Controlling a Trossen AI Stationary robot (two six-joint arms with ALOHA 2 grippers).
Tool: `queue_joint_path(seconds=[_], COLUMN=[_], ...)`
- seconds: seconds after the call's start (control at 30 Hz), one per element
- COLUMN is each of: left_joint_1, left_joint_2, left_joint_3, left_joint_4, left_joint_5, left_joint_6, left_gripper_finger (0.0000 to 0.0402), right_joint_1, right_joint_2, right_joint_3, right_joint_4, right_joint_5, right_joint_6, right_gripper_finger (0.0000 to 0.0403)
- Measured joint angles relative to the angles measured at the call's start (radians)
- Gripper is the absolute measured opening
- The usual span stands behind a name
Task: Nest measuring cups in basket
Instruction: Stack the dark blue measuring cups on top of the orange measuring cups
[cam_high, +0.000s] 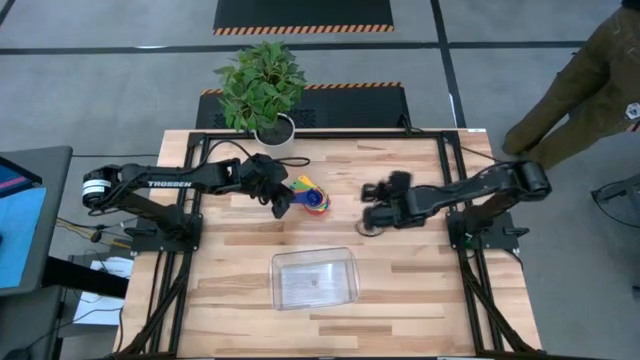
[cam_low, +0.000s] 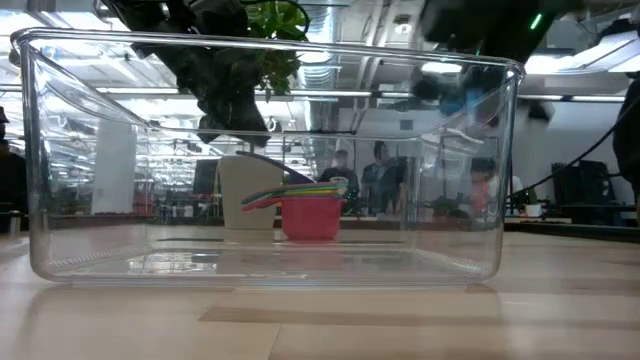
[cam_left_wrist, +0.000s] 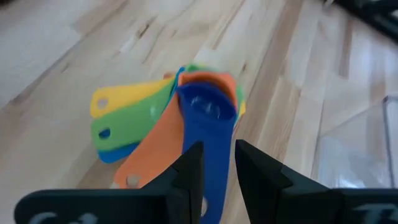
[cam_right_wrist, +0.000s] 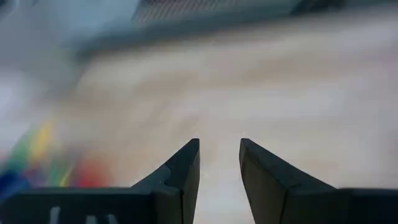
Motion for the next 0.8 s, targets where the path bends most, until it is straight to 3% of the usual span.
queue_joint_path(seconds=[0.13,0.23,0.37,0.6,0.8], left_joint_1=[0.0,0.0,0.0,0.0,0.0], left_joint_2=[0.0,0.0,0.0,0.0,0.0], left_joint_3=[0.0,0.0,0.0,0.0,0.0], left_joint_4=[0.016,0.014,0.012,0.013,0.013], left_joint_5=[0.003,0.004,0.005,0.011,0.021], left_joint_6=[-0.001,-0.002,-0.002,-0.002,-0.002], left_gripper_finger=[0.0077,0.0077,0.0077,0.0077,0.0077], right_joint_1=[-0.079,-0.127,-0.148,-0.189,-0.176], right_joint_2=[-0.015,0.037,0.083,0.232,0.291], right_joint_3=[-0.202,-0.226,-0.205,-0.165,-0.099], right_joint_4=[0.883,1.268,1.304,1.277,1.302], right_joint_5=[-0.4,-0.623,-0.626,-0.694,-0.759], right_joint_6=[-0.6,-0.858,-0.903,-0.608,-0.622], right_gripper_finger=[0.0143,0.0146,0.0139,0.0124,0.0127])
